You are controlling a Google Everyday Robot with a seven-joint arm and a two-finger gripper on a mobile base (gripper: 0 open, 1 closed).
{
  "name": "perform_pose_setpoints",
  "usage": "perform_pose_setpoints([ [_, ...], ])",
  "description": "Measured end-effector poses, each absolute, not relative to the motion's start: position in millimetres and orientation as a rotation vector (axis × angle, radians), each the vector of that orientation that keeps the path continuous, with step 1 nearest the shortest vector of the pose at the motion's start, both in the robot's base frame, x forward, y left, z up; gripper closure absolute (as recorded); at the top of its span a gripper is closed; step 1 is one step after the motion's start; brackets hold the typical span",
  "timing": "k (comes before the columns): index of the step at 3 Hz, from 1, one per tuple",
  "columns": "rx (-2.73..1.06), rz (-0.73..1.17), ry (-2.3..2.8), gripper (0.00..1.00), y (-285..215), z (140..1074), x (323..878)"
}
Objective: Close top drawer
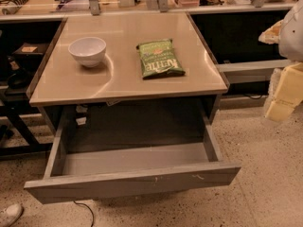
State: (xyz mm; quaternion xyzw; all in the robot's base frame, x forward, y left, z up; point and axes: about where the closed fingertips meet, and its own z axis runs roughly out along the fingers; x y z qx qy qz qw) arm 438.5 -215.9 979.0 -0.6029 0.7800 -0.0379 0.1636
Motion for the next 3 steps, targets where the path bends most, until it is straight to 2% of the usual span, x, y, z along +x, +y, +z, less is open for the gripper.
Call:
perform_pose_setpoints([
  [1, -1.719, -0.108, 2.224, 0.0, -215.9, 979.0, 438.5],
  [2, -1.719, -0.108, 2.224, 0.18, -215.9, 979.0, 438.5],
  [3, -1.719, -0.108, 2.224, 0.41, -215.9, 979.0, 438.5],
])
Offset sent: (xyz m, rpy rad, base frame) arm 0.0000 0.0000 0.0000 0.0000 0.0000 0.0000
